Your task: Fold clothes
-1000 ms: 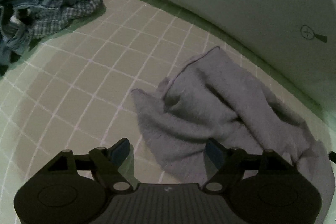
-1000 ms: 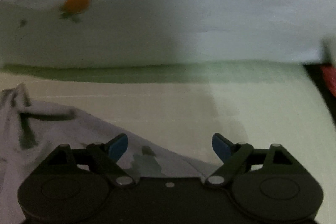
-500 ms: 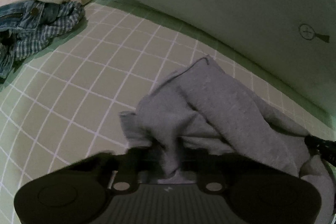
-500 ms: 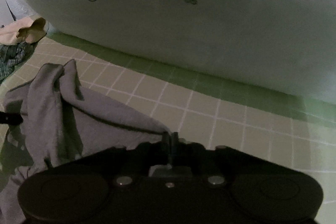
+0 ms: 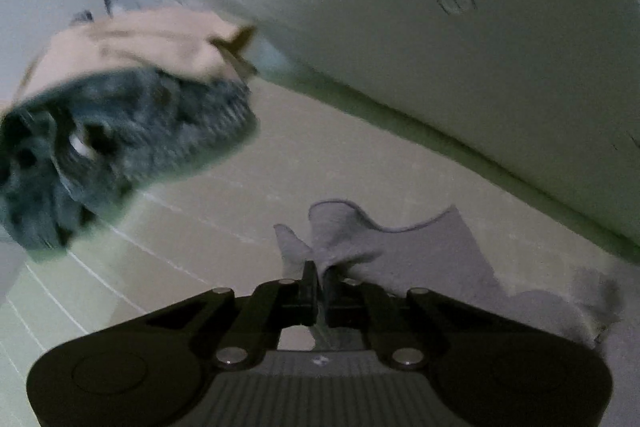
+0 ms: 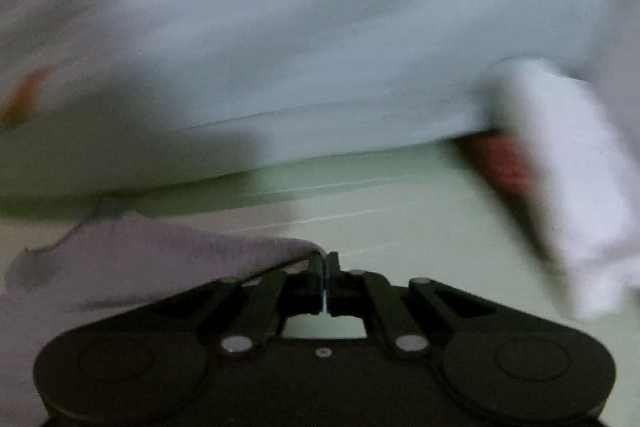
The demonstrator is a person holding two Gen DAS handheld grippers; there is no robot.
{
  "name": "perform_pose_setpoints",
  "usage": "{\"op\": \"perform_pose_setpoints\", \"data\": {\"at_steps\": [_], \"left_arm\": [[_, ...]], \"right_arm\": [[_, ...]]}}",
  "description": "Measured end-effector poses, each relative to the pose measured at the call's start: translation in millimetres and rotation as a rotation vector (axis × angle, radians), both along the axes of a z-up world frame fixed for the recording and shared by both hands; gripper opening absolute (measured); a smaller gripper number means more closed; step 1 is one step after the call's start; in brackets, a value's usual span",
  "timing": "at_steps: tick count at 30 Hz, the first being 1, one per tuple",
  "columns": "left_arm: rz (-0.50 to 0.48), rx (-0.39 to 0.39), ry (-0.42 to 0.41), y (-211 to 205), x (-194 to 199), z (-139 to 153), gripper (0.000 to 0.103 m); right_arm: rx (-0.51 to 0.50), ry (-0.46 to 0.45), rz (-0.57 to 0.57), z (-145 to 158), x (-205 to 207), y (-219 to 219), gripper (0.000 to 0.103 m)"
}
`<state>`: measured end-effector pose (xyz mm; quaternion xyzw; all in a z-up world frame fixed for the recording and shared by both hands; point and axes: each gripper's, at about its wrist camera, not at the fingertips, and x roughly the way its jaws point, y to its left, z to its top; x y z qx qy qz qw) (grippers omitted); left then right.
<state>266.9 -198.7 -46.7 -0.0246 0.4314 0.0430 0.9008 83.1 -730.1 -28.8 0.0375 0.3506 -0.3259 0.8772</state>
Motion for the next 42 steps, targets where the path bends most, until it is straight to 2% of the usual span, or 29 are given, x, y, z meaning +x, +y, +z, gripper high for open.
{"op": "perform_pose_setpoints", "data": {"at_steps": [2, 4, 6, 7, 8, 10, 11, 13, 16, 20, 24, 29, 32, 33, 34, 35, 36, 38, 39, 40, 42], "left_arm": [[0.033, 0.037, -0.031, 12, 7, 9, 0.004], [0.079, 0.036, -0.047, 25, 16, 19, 0.005], [0.121, 0.023, -0.052, 32, 18, 26, 0.009], [0.133, 0.025, -0.054, 31, 17, 29, 0.015], [0.124, 0.026, -0.053, 25, 13, 30, 0.023], [0.083, 0.004, -0.045, 10, 3, 31, 0.053], [0.060, -0.020, -0.042, 1, -4, 30, 0.056], [0.005, -0.071, -0.024, -17, -16, 25, 0.062], [-0.093, -0.117, 0.032, -47, -27, 7, 0.063], [-0.154, -0.174, 0.092, -79, -37, -3, 0.063], [-0.205, -0.273, 0.078, -98, -43, 1, 0.064], [-0.263, -0.289, 0.109, -120, -33, -5, 0.064], [-0.281, -0.281, 0.144, -129, -32, -11, 0.053], [-0.280, -0.275, 0.150, -131, -33, -12, 0.039], [-0.276, -0.266, 0.156, -133, -35, -12, 0.020], [-0.276, -0.256, 0.155, -134, -38, -11, 0.011], [-0.279, -0.249, 0.145, -134, -41, -8, 0.007], [-0.285, -0.233, 0.123, -132, -50, -2, 0.005], [-0.282, -0.228, 0.105, -129, -56, 4, 0.004], [-0.273, -0.232, 0.082, -125, -63, 11, 0.004], [-0.250, -0.252, 0.034, -112, -79, 28, 0.004]], "right_arm": [[-0.089, 0.014, -0.129, 10, -21, -24, 0.001], [-0.084, 0.009, -0.193, 16, -39, -44, 0.001], [-0.047, 0.006, -0.211, 19, -53, -52, 0.003], [-0.039, 0.016, -0.214, 18, -58, -53, 0.006], [-0.030, 0.024, -0.211, 14, -60, -46, 0.012], [0.021, 0.017, -0.200, 8, -63, -37, 0.043], [0.059, 0.004, -0.193, 6, -64, -34, 0.048], [0.132, -0.009, -0.177, 0, -64, -28, 0.066], [0.180, 0.017, -0.166, -14, -54, -19, 0.073], [0.213, 0.034, -0.189, -24, -51, -18, 0.078], [0.236, 0.032, -0.214, -30, -51, -28, 0.081], [0.255, 0.057, -0.264, -46, -48, -41, 0.083], [0.272, 0.076, -0.306, -55, -48, -49, 0.086], [0.281, 0.075, -0.312, -56, -48, -50, 0.086], [0.290, 0.074, -0.318, -58, -49, -52, 0.086], [0.299, 0.072, -0.323, -59, -50, -54, 0.086], [0.313, 0.060, -0.317, -59, -52, -56, 0.083], [0.347, 0.029, -0.285, -58, -57, -56, 0.054], [0.356, 0.017, -0.264, -55, -61, -54, 0.022], [0.365, 0.006, -0.244, -51, -65, -52, 0.004], [0.350, -0.033, -0.208, -40, -76, -44, 0.004]]}}
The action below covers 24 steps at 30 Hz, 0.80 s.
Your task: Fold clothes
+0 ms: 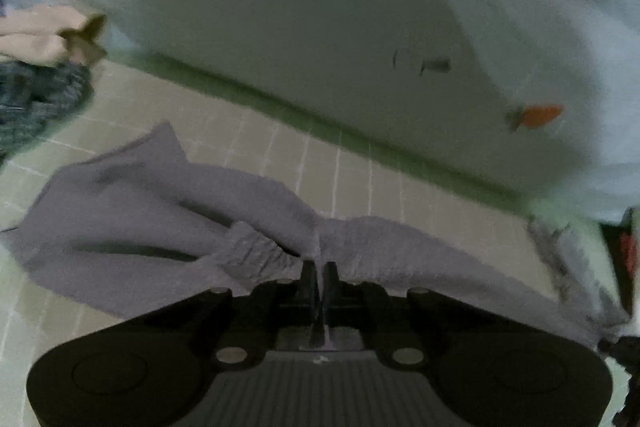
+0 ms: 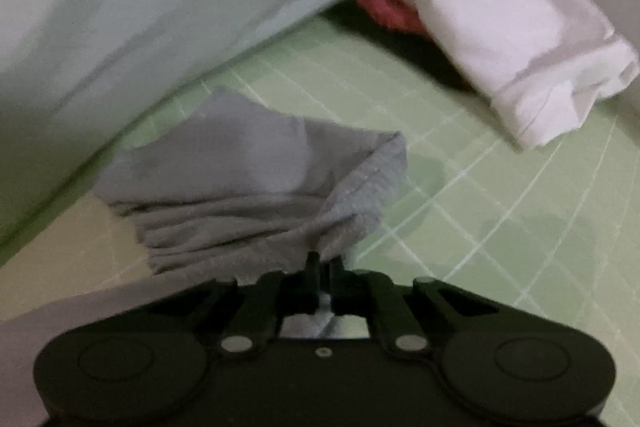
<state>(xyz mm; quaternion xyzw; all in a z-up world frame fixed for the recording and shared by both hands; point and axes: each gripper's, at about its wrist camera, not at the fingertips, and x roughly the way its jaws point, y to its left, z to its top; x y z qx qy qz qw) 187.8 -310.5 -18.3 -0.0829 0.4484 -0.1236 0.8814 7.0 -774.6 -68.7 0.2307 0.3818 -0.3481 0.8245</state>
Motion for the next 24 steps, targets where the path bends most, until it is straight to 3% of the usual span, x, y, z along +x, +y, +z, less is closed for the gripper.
{"op": "perform_pose_setpoints", "data": {"at_steps": [3, 7, 10, 13, 17, 18, 19, 22, 24], "left_arm": [[0.051, -0.001, -0.062, 28, -33, 24, 0.004], [0.150, 0.006, -0.092, 79, -84, 44, 0.004], [0.248, 0.039, -0.050, 118, -120, 38, 0.004], [0.336, 0.096, 0.047, 149, -146, 16, 0.004], [0.399, 0.058, 0.127, 166, -166, 2, 0.006], [0.401, 0.061, 0.113, 166, -167, 4, 0.013], [0.400, 0.064, 0.096, 165, -166, 7, 0.027], [0.405, 0.039, 0.028, 167, -162, 20, 0.056], [0.402, 0.026, -0.020, 170, -155, 27, 0.069]], "right_arm": [[-0.044, -0.066, 0.054, 21, -27, 17, 0.003], [-0.064, -0.080, 0.149, 35, -72, 46, 0.003], [-0.016, -0.064, 0.232, 32, -102, 75, 0.003], [0.041, 0.014, 0.319, 11, -119, 104, 0.003], [0.063, 0.089, 0.394, -2, -123, 121, 0.006], [0.055, 0.081, 0.395, 3, -122, 119, 0.015], [0.049, 0.066, 0.388, 8, -120, 115, 0.027], [0.056, -0.003, 0.348, 21, -114, 101, 0.045], [0.062, -0.038, 0.312, 25, -108, 94, 0.057]]}}
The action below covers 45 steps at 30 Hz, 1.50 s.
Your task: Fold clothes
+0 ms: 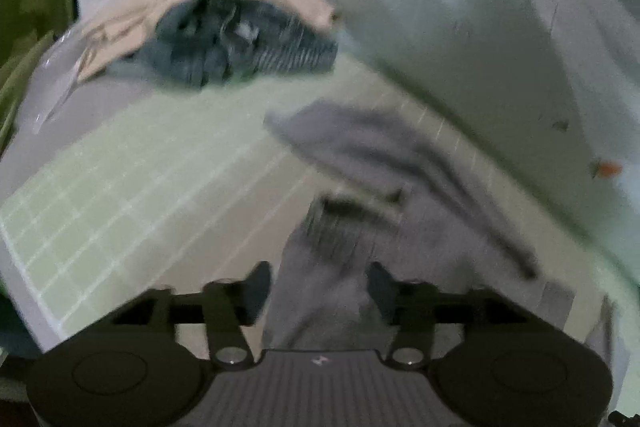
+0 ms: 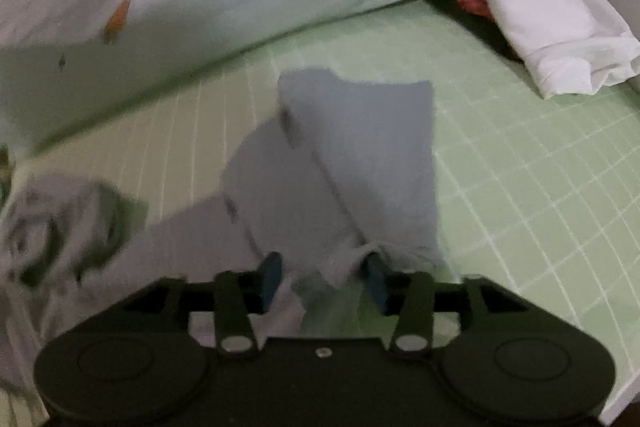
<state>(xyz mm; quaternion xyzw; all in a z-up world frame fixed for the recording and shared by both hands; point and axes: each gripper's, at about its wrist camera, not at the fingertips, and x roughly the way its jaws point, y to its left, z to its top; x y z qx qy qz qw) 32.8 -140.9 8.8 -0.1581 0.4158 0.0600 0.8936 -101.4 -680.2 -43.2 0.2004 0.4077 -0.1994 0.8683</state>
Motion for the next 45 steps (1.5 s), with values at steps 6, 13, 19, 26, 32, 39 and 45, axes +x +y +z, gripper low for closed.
{"op": "perform_pose_setpoints", "data": {"at_steps": [6, 13, 19, 26, 32, 39, 45], "left_arm": [[-0.019, 0.004, 0.074, 0, 43, -19, 0.072], [-0.031, -0.070, 0.193, -2, 77, -56, 0.074], [-0.033, -0.151, 0.215, -13, 93, -73, 0.019], [-0.103, -0.136, 0.208, -56, 128, -83, 0.011], [-0.151, -0.113, 0.153, -86, 203, -87, 0.010], [-0.079, -0.089, -0.020, -71, 230, -30, 0.008], [0.139, -0.017, -0.095, 14, 162, 6, 0.007]], "right_arm": [[-0.010, -0.001, -0.156, -8, 25, -28, 0.074], [0.031, 0.073, -0.244, -34, 46, -55, 0.085], [-0.025, 0.154, -0.234, -47, 62, -60, 0.085], [-0.137, 0.125, -0.060, -42, 114, -42, 0.010], [-0.204, 0.109, 0.013, -43, 190, -48, 0.007], [-0.308, -0.031, -0.095, 13, 193, -68, 0.006], [-0.337, -0.050, -0.306, 36, 85, -100, 0.006]]}}
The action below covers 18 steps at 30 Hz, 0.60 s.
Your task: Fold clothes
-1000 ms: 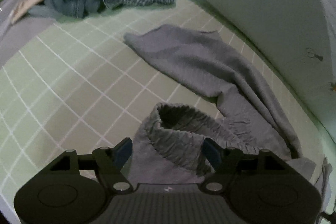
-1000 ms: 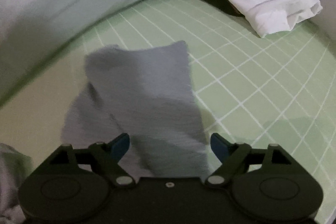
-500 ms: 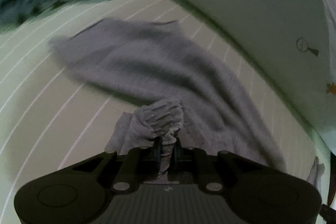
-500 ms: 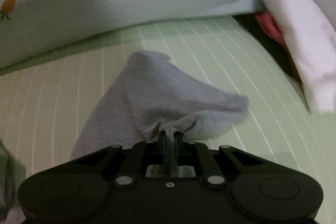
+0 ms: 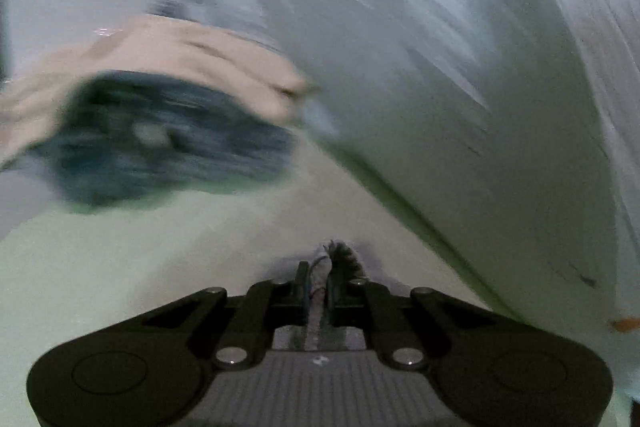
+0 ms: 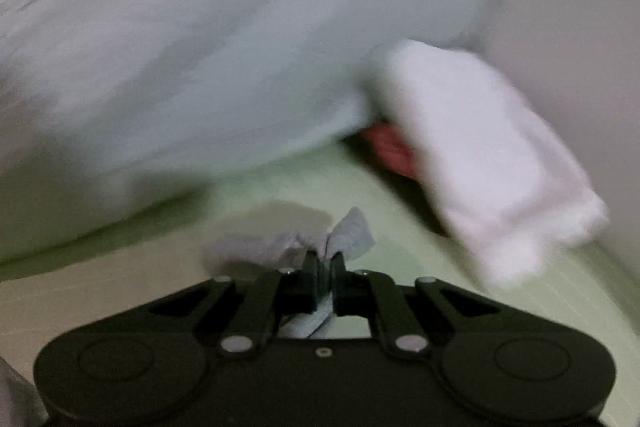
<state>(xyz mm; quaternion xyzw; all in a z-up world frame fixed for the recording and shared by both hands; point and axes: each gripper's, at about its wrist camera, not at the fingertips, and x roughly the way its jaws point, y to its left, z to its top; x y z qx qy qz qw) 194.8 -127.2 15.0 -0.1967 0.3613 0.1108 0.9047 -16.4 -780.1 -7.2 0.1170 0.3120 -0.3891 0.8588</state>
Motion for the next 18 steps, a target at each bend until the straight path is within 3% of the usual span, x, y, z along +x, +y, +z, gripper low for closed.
{"op": "perform_pose_setpoints", "data": {"at_steps": [4, 8, 12, 15, 18], "left_arm": [[0.144, 0.010, 0.050, 58, -63, -4, 0.007], [0.185, -0.008, 0.117, 80, -109, -22, 0.007], [0.197, -0.029, 0.101, 88, -133, -20, 0.007], [0.182, 0.015, 0.074, 98, -143, -7, 0.008], [0.203, 0.038, 0.118, 111, -147, -13, 0.009]], "right_arm": [[0.082, 0.058, -0.108, -27, -72, -11, 0.006], [0.130, 0.096, -0.142, -49, -111, 0, 0.006], [0.119, 0.060, -0.126, -40, -121, 12, 0.006], [0.081, 0.021, -0.099, -24, -124, 20, 0.006], [0.102, 0.028, -0.090, -23, -129, 28, 0.006]]}}
